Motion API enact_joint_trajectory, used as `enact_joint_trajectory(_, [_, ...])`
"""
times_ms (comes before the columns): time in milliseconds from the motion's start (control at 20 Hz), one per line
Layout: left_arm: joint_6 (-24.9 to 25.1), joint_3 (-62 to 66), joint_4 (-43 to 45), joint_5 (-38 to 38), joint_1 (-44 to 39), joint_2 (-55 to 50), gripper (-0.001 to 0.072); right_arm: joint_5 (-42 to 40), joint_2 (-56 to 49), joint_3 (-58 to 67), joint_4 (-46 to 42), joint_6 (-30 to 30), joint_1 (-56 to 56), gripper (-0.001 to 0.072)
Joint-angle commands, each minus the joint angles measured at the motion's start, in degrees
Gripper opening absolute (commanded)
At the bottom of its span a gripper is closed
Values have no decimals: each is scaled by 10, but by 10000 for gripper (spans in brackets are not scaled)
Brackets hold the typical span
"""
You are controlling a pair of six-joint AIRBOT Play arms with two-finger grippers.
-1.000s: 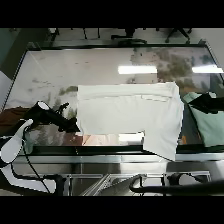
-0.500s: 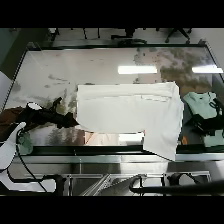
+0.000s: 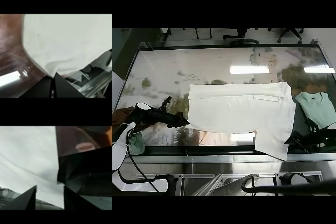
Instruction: Fold the shirts.
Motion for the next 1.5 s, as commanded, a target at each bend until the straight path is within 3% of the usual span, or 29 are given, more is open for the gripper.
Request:
enact_joint_trajectory(0, [2,0,0,-3,1,0,15,-16,-32,-12,48,-50,0,332])
enact_joint_trajectory(150, [2,0,0,-5,1,0,15,-52,-52,-12,114,-96,0,330])
enact_joint_trajectory(250, [3,0,0,-5,1,0,15,-57,-63,-11,159,-122,0,252])
enact_joint_trajectory(500, [3,0,0,-14,1,0,15,57,-44,29,138,-91,-6,257])
enact_joint_trajectory(550, [3,0,0,-15,1,0,15,63,-35,40,125,-78,-12,281])
enact_joint_trajectory(600, [3,0,0,-16,1,0,15,61,-23,49,104,-58,-21,405])
enact_joint_trajectory(650, [3,0,0,-16,1,0,15,59,-14,54,87,-43,-30,464])
enact_joint_trajectory(850, [3,0,0,-21,1,0,15,38,-20,55,42,-40,-51,463])
enact_joint_trajectory(1200, [3,0,0,-26,1,0,15,6,-74,45,45,-42,-50,463])
enact_joint_trajectory(1450, [3,0,0,-28,1,0,15,-39,-92,19,148,-118,-50,460])
